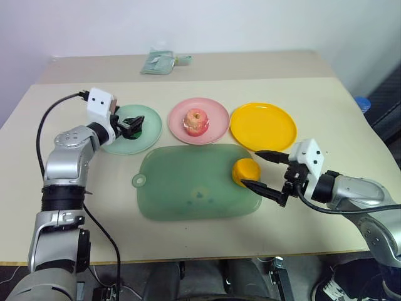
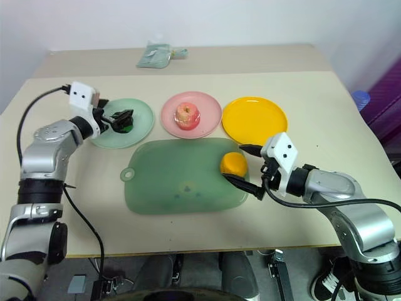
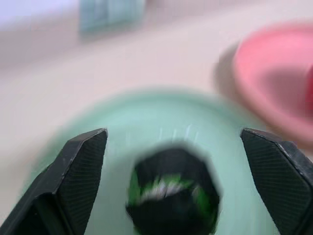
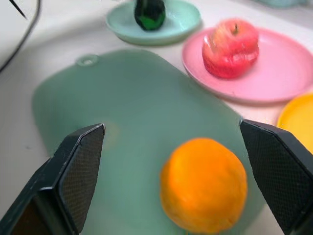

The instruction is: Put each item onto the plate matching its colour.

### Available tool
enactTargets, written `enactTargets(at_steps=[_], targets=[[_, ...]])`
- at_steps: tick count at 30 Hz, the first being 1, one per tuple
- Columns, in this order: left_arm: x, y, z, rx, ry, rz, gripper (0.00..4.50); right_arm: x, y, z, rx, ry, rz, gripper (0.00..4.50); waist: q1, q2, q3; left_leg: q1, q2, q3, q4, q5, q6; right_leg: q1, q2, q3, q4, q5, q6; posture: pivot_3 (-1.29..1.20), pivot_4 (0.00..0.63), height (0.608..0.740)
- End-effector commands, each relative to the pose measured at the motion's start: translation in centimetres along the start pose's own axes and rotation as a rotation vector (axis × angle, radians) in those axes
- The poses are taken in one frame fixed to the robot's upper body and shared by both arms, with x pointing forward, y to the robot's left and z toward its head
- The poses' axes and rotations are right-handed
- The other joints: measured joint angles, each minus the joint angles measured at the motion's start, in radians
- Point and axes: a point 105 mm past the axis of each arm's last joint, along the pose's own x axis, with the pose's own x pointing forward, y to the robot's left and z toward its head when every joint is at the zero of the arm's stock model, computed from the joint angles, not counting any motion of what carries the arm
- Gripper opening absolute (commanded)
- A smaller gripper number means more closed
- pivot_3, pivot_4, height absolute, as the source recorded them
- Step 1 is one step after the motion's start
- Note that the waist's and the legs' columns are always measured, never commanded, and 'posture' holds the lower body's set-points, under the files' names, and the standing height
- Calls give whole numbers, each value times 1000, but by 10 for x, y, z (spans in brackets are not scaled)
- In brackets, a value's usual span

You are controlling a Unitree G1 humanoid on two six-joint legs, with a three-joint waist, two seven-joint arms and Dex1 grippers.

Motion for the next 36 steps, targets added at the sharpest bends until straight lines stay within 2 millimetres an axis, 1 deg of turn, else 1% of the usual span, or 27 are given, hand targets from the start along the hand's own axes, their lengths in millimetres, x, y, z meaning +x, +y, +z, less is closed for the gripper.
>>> enactTargets(at_steps=[1,4,6,8,10,12,13,14,15,17,19,21,23,26,28,30,31,32,33,35,36], targets=[[-27,-45,16,47,-68,-256,4458,7,-5,-4,-14,5,-24,4500,-2,0,0,0,0,1,-1,0,0,0,0,1,0,0,0,0,150,740],[-53,-86,-5,84,12,-458,4458,16,-12,-14,4,18,-56,4500,-3,1,0,1,1,1,-1,0,0,-1,0,1,1,0,0,0,150,740],[-66,-106,-17,99,50,-549,4458,21,-17,-20,23,23,-70,4500,2,1,0,1,1,1,0,0,0,0,0,1,1,0,0,0,150,740],[-79,-130,-24,82,51,-635,4458,27,-21,-26,33,38,-82,4500,5,0,0,1,1,1,0,0,0,0,-1,1,1,0,0,0,150,740],[-88,-147,-30,66,56,-681,4458,31,-25,-29,20,42,-96,4500,7,0,0,1,1,1,0,0,0,1,-1,1,0,0,0,0,150,740],[-93,-158,-33,44,37,-691,4500,32,-28,-29,24,29,-108,3952,6,1,0,1,1,1,0,0,0,1,-1,1,0,0,0,0,150,740],[-95,-161,-33,32,32,-687,4500,32,-30,-24,24,8,-116,3657,4,1,0,1,1,1,0,0,0,1,-1,1,0,0,0,0,150,740],[-95,-163,-34,20,27,-681,4500,32,-32,-18,25,-14,-128,3176,3,1,0,1,1,1,0,0,0,1,0,1,0,0,0,0,150,740],[-96,-165,-34,8,23,-672,4500,31,-37,-10,21,-43,-155,2835,3,1,0,1,1,1,0,0,0,1,0,1,0,0,0,0,150,740],[-97,-168,-33,1,11,-658,4500,30,-49,2,13,-82,-217,2754,1,1,0,1,1,1,0,0,0,1,0,1,0,0,0,0,150,740],[-98,-171,-33,-9,-6,-642,4500,30,-70,15,12,-115,-314,2754,0,1,0,1,0,1,0,0,0,0,0,1,1,0,0,0,150,740],[-100,-174,-32,-25,-19,-627,4500,32,-92,22,38,-126,-413,2754,-1,1,0,1,0,1,0,0,0,0,0,1,1,0,0,0,150,740],[-101,-176,-34,-24,-18,-618,4500,37,-113,21,90,-115,-496,2754,-1,1,0,1,0,1,0,0,0,0,1,1,1,0,0,0,150,740],[-98,-177,-34,-23,-29,-597,4500,50,-146,3,181,-45,-618,2754,0,1,-1,1,0,1,0,0,0,0,1,1,1,0,-1,0,150,740],[-96,-179,-33,-21,-34,-594,4500,57,-159,-4,180,-13,-659,2754,2,1,-1,1,0,1,0,0,0,0,0,1,1,0,-1,0,150,740],[-95,-180,-33,-19,-37,-585,4500,61,-166,5,192,-72,-667,3782,3,1,0,0,-1,2,0,0,0,0,0,1,0,0,-1,0,150,740],[-94,-179,-33,-17,-40,-575,4500,61,-168,11,173,-100,-662,4058,0,2,0,0,-1,2,-1,0,0,-1,0,1,0,0,-1,0,150,740],[-93,-174,-32,-23,-45,-539,4500,58,-165,19,118,-128,-645,4494,-1,2,0,0,-1,3,-1,0,0,-2,0,1,0,0,-1,0,150,740],[-91,-170,-32,-28,-49,-513,4500,56,-163,23,76,-142,-631,4494,-1,2,0,0,0,3,-1,0,0,-2,0,2,0,0,-1,0,150,740],[-87,-145,-34,-27,-47,-386,4500,42,-152,28,-37,-162,-568,4494,1,3,0,-1,0,3,-1,0,0,-3,0,2,1,0,0,0,150,740],[-87,-129,-39,-31,-21,-315,4500,32,-146,27,-67,-165,-530,4494,5,2,0,-1,0,3,-1,0,0,-3,0,1,1,0,0,0,150,740]])
